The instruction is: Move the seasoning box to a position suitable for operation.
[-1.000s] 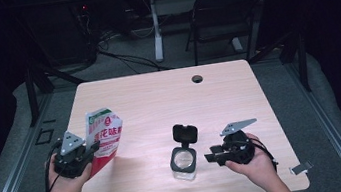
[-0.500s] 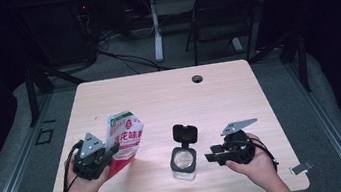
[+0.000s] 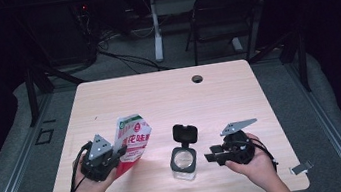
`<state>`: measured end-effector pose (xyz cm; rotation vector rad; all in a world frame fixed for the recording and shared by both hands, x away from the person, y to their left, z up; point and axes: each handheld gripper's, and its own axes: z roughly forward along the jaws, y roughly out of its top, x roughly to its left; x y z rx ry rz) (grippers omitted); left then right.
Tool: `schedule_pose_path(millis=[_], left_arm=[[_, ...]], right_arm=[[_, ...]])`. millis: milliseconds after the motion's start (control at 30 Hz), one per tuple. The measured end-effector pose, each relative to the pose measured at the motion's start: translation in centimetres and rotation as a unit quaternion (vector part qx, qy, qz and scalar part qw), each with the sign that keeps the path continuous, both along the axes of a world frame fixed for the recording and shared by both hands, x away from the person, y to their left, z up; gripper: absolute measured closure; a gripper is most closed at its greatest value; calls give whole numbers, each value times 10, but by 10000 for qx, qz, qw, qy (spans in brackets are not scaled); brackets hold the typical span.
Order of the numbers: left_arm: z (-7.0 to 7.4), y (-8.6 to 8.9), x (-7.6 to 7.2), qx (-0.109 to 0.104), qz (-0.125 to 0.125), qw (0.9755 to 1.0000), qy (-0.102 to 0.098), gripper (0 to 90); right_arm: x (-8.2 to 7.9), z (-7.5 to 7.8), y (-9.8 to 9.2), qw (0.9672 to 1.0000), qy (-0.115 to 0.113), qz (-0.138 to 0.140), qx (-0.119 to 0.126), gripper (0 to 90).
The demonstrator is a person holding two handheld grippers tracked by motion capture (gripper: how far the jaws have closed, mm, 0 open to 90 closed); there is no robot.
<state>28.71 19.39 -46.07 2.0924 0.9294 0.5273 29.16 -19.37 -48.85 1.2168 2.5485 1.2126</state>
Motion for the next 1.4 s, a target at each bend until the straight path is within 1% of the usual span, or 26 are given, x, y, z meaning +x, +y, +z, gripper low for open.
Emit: schedule_pose_path(millis=[33,233,400,467,600,633,700,767,800,867,900,933,967,1000,1167,1233,1333,1367,1400], left_arm=[[-3,0,-1,-33,-73,10000,44,900],[-9,4,-7,-289,-161,9993,153,900],[-17,2,-14,-516,-252,9980,259,900],[-22,2,-16,-569,-332,9972,366,900],[-33,-1,-21,-571,-469,9957,555,900],[-36,-2,-22,-550,-483,9955,595,900],[-40,-3,-24,-576,-522,9947,679,900],[-42,-4,-25,-586,-528,9945,690,900],[-42,-5,-25,-549,-525,9946,707,900],[-43,-5,-27,-517,-544,9948,695,900],[-43,-5,-27,-517,-544,9948,695,900],[-43,-5,-27,-516,-541,9948,689,900],[-43,-4,-27,-543,-524,9948,689,900],[-43,-4,-27,-543,-524,9948,689,900],[-44,0,-27,-660,-473,9940,731,900],[-44,1,-27,-669,-475,9940,730,900],[-44,1,-28,-646,-498,9940,722,900],[-44,0,-28,-644,-498,9941,722,900],[-44,0,-28,-644,-498,9941,722,900]], right_arm=[[0,0,0,10000,-6,5,-15,605],[-1,3,1,10000,-19,20,16,602],[-3,6,4,10000,-68,72,9,596],[-4,7,6,9999,-84,107,13,593],[-6,11,9,9997,-130,177,-58,591],[-7,13,10,9997,-157,177,-25,590],[-8,17,13,9995,-182,249,-22,588],[-8,18,16,9994,-209,267,-17,588],[-9,19,22,9991,-206,363,-11,587],[-8,19,27,9990,-196,403,-27,586],[-8,19,27,9990,-196,403,-27,586],[-7,18,33,9987,-173,467,-50,586],[-6,18,38,9984,-150,535,-104,585],[-6,18,38,9984,-150,535,-104,585],[-3,18,56,9971,-114,723,-219,580],[-2,18,62,9968,-110,760,-211,580],[1,18,72,9958,-85,862,-288,581],[2,18,76,9959,-93,861,-270,581],[2,18,76,9959,-93,861,-270,581]])
